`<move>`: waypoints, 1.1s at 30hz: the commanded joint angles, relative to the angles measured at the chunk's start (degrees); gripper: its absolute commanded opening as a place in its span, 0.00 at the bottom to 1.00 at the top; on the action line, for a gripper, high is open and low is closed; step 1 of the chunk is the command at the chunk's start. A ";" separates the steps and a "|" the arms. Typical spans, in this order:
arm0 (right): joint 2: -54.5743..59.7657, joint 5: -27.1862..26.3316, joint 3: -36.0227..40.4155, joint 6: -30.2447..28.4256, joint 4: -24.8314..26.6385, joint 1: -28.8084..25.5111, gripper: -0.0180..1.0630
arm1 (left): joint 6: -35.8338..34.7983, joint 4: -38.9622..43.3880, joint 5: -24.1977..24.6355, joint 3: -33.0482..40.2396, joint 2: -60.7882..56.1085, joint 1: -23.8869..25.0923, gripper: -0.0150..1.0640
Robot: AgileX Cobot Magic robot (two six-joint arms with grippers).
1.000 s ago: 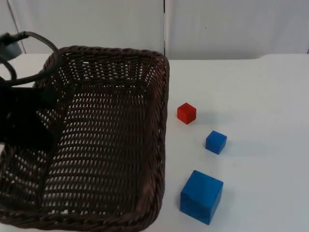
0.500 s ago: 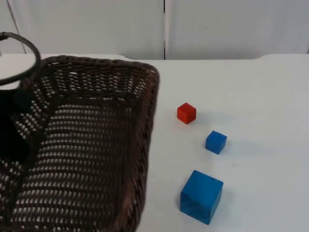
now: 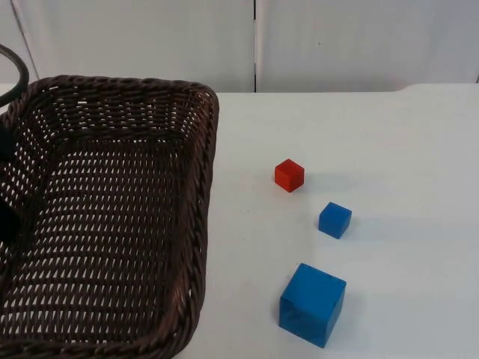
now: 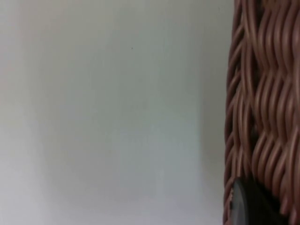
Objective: Pick up the basket with the left hand and place the largest block into the basket with the right hand.
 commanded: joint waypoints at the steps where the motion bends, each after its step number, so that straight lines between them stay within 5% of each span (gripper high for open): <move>1: -0.18 -0.03 0.11 -0.36 -0.16 -0.30 0.99 | 0.17 -1.86 0.49 -0.25 -0.80 0.19 0.01; 17: 2.10 -0.36 -0.15 -0.36 -0.15 -0.30 0.99 | 0.17 -3.14 0.63 -0.25 -0.80 0.19 0.01; 33: 25.53 -13.34 -8.24 -0.86 0.78 -0.30 0.99 | 0.64 -5.32 2.03 -0.25 -0.80 0.19 0.01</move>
